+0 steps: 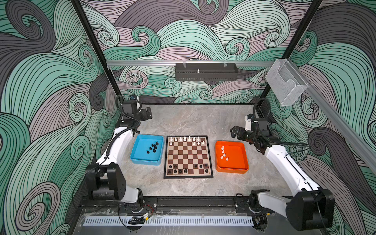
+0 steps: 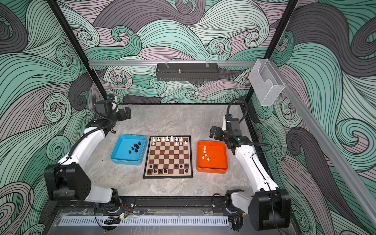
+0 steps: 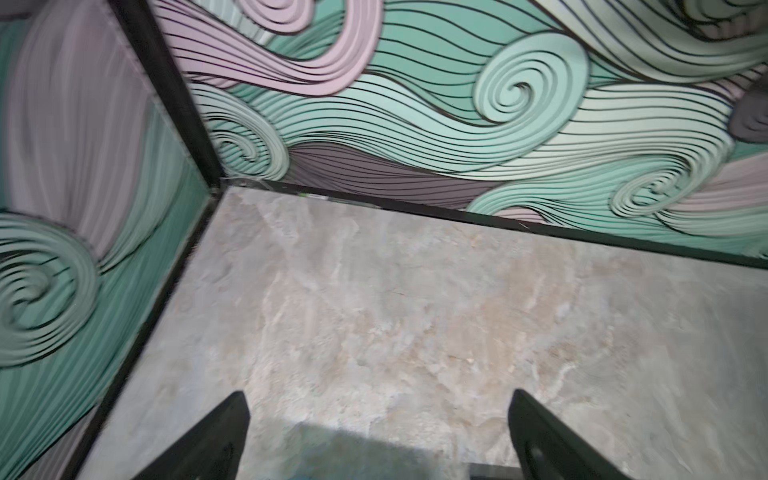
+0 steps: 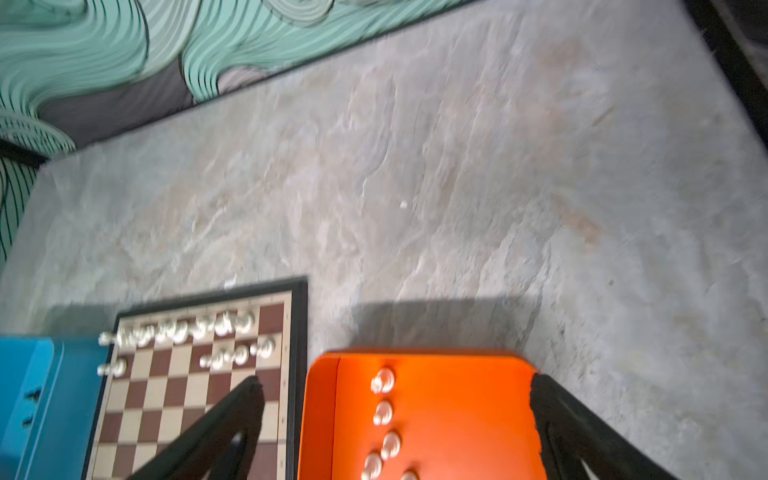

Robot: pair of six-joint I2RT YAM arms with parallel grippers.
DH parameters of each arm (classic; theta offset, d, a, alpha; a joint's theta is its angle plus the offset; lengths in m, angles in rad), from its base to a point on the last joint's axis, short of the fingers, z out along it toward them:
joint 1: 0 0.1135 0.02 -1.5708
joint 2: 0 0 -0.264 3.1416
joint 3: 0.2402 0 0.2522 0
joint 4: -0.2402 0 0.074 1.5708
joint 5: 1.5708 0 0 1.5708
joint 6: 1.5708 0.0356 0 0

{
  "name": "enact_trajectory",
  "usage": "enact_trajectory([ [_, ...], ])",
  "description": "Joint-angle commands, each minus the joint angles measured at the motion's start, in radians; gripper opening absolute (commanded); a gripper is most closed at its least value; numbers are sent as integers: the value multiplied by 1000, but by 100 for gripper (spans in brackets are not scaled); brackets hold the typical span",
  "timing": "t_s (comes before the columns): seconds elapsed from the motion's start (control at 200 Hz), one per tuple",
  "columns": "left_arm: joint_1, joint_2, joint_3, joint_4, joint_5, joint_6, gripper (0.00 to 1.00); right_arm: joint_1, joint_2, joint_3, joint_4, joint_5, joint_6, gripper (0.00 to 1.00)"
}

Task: Set up the chess pieces on the board
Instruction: 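Raise both arms from rest and move the right gripper over the orange tray, then lower the right gripper into the orange tray and grasp a white pawn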

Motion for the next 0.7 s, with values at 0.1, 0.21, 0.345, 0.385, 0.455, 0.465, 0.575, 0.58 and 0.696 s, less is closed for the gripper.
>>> enact_trajectory([
  [0.1, -88, 70, 25, -131, 220, 96, 99, 34, 80, -25, -120, 10, -44, 97],
  [0.21, -113, 80, 35, -138, 200, 86, 99, 49, 136, -8, -135, 10, -56, 91],
  [0.345, -117, 87, 55, -162, 234, 84, 99, 79, 209, 11, -136, 29, -67, 79],
  [0.385, -118, 91, 61, -173, 234, 83, 99, 86, 231, 18, -138, 37, -70, 74],
  [0.455, -117, 97, 66, -184, 226, 81, 99, 94, 265, 29, -135, 41, -72, 68],
  [0.465, -118, 99, 67, -187, 224, 79, 99, 95, 269, 31, -135, 41, -72, 67],
  [0.575, -119, 112, 78, -202, 218, 73, 99, 101, 306, 42, -129, 46, -70, 60],
  [0.58, -119, 113, 78, -203, 218, 72, 99, 101, 307, 43, -129, 46, -70, 60],
  [0.696, -119, 124, 90, -220, 216, 67, 99, 110, 331, 49, -114, 54, -56, 58],
])
